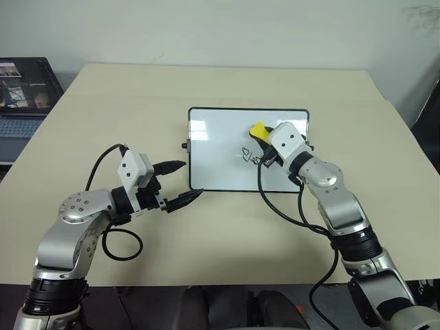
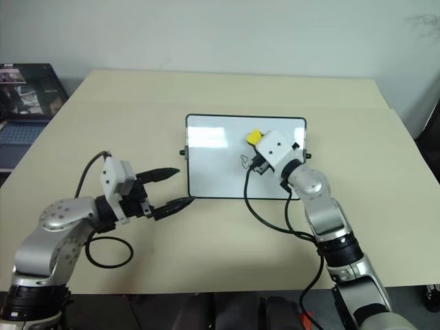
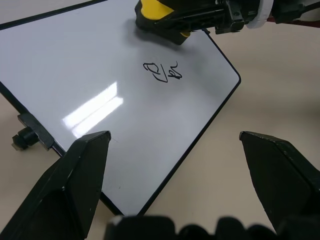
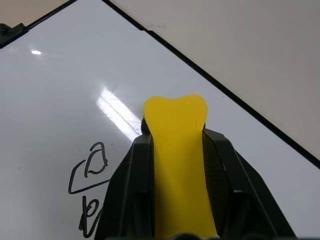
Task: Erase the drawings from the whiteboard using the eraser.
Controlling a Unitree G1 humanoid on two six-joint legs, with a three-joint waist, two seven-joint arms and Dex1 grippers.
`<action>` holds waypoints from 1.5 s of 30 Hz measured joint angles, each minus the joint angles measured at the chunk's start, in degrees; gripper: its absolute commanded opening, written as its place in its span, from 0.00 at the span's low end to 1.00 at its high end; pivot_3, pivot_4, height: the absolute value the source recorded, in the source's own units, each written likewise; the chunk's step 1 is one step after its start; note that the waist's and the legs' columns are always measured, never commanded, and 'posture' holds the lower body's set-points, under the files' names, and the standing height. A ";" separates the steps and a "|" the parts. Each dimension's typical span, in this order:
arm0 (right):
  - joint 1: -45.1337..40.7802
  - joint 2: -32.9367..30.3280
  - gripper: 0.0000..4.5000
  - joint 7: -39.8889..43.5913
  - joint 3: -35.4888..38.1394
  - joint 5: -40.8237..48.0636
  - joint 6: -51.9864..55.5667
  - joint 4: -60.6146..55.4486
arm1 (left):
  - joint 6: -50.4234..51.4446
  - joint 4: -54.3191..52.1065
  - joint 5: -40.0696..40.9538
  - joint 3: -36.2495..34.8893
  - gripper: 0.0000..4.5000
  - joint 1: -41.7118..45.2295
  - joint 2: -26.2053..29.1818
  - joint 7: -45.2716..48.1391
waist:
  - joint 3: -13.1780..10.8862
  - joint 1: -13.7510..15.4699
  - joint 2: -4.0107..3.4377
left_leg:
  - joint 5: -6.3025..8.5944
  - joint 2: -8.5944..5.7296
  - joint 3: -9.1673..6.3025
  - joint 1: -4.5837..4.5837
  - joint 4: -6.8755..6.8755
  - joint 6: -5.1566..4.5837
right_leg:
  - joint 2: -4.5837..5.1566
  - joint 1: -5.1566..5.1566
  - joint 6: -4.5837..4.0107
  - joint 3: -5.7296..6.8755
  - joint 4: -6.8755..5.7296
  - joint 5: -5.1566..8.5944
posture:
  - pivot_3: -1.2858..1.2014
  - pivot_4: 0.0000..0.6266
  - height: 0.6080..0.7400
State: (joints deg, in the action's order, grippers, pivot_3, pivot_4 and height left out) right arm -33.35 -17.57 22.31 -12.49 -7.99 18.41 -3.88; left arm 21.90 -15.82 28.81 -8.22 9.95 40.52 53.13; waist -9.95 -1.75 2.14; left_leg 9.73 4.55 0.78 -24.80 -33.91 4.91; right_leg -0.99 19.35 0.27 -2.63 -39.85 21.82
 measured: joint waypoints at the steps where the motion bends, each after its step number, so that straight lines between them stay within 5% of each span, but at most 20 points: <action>1: 0.06 -0.19 0.22 0.18 0.09 0.08 0.04 -0.49 | 0.00 0.00 0.00 -0.02 1.00 -0.21 0.00 -0.06 | 0.00 0.02 0.00 | 0.00 0.00 0.00 0.00 0.00 0.00 | 0.00 0.00 0.00 0.00 0.00 0.00 | 0.52 0.24 1.00; 12: 18.44 -0.08 0.22 0.44 6.61 6.09 18.33 -28.40 | -2.51 0.13 -1.05 -1.25 1.00 -1.44 -1.75 -3.85 | 0.01 0.14 0.01 | 0.00 0.01 -0.07 0.01 -0.04 0.00 | 0.00 -0.03 0.00 0.04 -0.08 0.00 | 0.52 0.24 1.00; 24: 34.62 0.15 0.22 -3.97 6.68 5.19 16.15 -33.80 | -4.50 2.37 -1.55 -1.42 1.00 -1.84 -2.42 -3.85 | 0.01 -0.03 0.02 | 0.00 -0.02 -0.08 0.02 -0.06 -0.01 | 0.00 -0.03 0.02 0.05 -0.12 0.01 | 0.52 0.24 1.00; 33: 32.82 0.92 0.22 -4.47 6.66 5.85 14.63 -33.86 | -3.68 2.15 -1.53 -1.41 1.00 -3.17 -2.40 -3.51 | 0.01 -0.07 0.02 | 0.00 -0.02 -0.10 0.03 -0.07 -0.01 | -0.02 -0.05 0.02 0.06 -0.13 0.01 | 0.52 0.24 1.00; 38: 25.79 0.49 0.22 -3.78 5.28 5.43 13.88 -32.75 | -3.56 1.76 -1.40 -1.42 1.00 -3.29 -2.42 -3.59 | 0.02 -0.09 0.02 | 0.00 -0.01 -0.13 0.03 -0.07 -0.01 | -0.04 -0.06 0.01 0.08 -0.14 0.00 | 0.52 0.24 1.00; 45: 11.13 0.98 0.22 -3.66 -2.07 0.75 8.90 -17.16 | -3.39 1.07 -1.39 -1.05 1.00 -3.14 -2.51 -3.64 | 0.02 0.03 0.02 | 0.00 -0.01 -0.10 0.04 -0.09 -0.01 | -0.05 -0.06 0.00 0.07 -0.13 -0.01 | 0.52 0.24 1.00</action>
State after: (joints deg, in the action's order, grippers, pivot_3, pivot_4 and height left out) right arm -22.22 -16.59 18.65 -14.57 -7.24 27.31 -21.04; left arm 18.51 -14.75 27.42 -9.28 6.81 38.01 49.48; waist -9.94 -1.73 2.17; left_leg 9.73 4.54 0.67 -24.77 -34.00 4.90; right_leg -1.03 19.29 0.27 -2.56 -39.98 21.81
